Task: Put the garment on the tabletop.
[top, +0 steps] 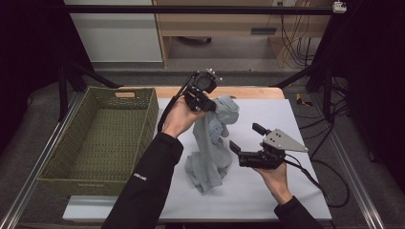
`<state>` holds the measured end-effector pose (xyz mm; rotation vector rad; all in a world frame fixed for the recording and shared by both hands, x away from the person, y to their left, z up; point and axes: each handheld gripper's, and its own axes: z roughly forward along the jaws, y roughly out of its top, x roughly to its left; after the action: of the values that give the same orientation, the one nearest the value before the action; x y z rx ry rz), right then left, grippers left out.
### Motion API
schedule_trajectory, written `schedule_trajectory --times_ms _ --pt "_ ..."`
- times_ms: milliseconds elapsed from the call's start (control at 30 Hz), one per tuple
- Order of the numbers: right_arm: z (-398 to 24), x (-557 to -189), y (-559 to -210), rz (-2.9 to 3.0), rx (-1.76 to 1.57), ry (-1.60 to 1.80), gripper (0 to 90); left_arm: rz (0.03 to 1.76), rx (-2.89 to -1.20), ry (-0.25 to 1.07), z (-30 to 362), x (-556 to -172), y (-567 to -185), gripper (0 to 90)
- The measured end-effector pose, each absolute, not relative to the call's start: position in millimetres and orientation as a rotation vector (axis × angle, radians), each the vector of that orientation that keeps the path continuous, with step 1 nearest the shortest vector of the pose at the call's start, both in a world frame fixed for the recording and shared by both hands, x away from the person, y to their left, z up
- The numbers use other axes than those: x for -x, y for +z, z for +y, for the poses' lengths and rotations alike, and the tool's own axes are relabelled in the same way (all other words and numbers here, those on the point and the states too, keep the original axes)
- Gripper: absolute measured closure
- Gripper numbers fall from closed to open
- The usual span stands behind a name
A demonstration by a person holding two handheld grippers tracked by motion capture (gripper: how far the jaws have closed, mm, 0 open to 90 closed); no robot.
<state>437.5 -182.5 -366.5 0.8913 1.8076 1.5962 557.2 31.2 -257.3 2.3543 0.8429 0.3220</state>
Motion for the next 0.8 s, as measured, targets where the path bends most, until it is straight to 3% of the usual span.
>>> schedule_trajectory --times_ms 800 --pt "-239 -422 -413 1.807 -0.97 1.563 2.0 0.822 -2.349 0.251 23 -541 -328 82.4"
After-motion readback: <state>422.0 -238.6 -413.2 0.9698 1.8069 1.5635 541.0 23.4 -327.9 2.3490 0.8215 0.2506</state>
